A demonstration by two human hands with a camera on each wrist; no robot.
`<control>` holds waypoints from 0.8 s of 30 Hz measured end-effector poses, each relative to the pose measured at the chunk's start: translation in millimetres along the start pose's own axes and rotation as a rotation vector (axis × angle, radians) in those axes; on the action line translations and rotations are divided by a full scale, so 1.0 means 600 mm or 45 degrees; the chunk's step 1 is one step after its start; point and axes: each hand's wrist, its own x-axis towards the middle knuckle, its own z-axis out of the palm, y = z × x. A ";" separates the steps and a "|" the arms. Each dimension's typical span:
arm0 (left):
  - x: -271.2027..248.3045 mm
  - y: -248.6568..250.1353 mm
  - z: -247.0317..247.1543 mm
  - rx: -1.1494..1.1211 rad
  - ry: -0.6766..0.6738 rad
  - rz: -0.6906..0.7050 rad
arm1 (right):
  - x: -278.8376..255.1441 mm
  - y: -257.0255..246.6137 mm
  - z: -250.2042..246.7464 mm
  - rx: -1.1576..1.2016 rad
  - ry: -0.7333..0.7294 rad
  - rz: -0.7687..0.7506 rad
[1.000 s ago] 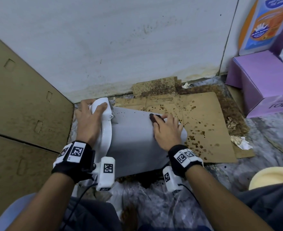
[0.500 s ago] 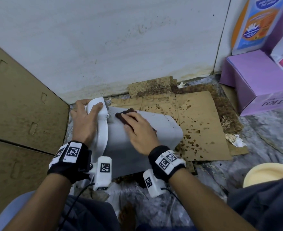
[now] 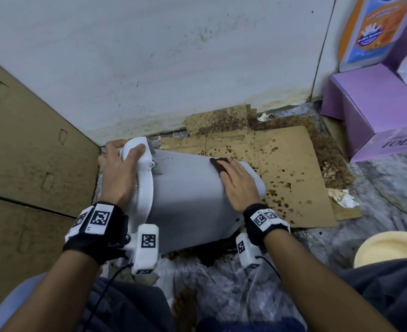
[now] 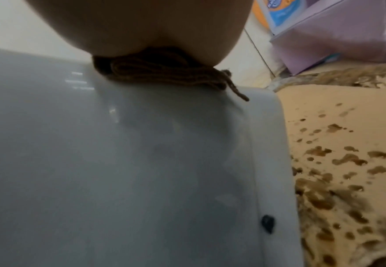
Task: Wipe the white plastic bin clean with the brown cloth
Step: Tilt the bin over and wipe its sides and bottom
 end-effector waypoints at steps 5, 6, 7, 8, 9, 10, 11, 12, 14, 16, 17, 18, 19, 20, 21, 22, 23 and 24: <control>0.011 0.004 0.003 0.017 -0.013 -0.024 | -0.003 -0.057 0.011 0.037 -0.049 -0.091; 0.014 0.004 0.002 0.012 -0.013 -0.029 | -0.004 -0.074 0.014 0.059 -0.066 -0.146; 0.016 0.002 0.001 0.010 -0.010 -0.027 | -0.002 -0.088 0.015 0.083 -0.077 -0.185; 0.017 0.000 0.000 0.015 -0.010 -0.026 | 0.001 -0.098 0.014 0.101 -0.069 -0.211; 0.017 -0.002 -0.001 0.019 -0.008 -0.027 | 0.004 -0.102 0.011 0.103 -0.044 -0.229; 0.016 -0.003 -0.002 0.024 -0.011 -0.027 | 0.008 -0.100 0.008 0.074 -0.006 -0.246; 0.014 -0.004 -0.002 0.031 -0.021 -0.017 | 0.012 -0.095 0.005 0.024 0.024 -0.257; 0.012 -0.003 -0.002 0.028 -0.033 -0.012 | 0.016 -0.084 0.006 -0.022 0.037 -0.267; 0.011 -0.001 -0.003 0.004 -0.043 -0.020 | 0.017 -0.057 0.011 -0.013 0.034 -0.244; 0.007 0.004 -0.004 -0.002 -0.037 -0.026 | 0.016 -0.021 0.011 0.070 0.020 -0.166; 0.007 0.003 -0.005 0.001 -0.035 -0.023 | 0.018 -0.002 0.008 0.090 0.003 -0.113; 0.005 0.003 -0.004 0.002 -0.038 -0.028 | 0.017 0.015 0.003 0.093 -0.016 -0.063; 0.005 0.002 -0.004 0.000 -0.039 -0.027 | 0.019 0.031 0.001 0.093 -0.031 -0.013; 0.004 0.001 -0.003 0.005 -0.038 -0.028 | 0.021 0.041 0.000 0.079 -0.033 0.014; 0.003 -0.001 -0.002 0.012 -0.041 -0.028 | 0.022 0.044 0.002 0.053 -0.030 0.029; 0.001 0.000 -0.002 0.019 -0.043 -0.029 | 0.023 0.042 0.007 0.018 -0.031 0.023; 0.001 -0.002 -0.003 0.018 -0.038 -0.023 | 0.020 0.031 0.012 -0.004 -0.029 0.014; 0.001 -0.003 -0.003 0.014 -0.032 -0.022 | 0.015 0.017 0.017 -0.011 -0.023 -0.011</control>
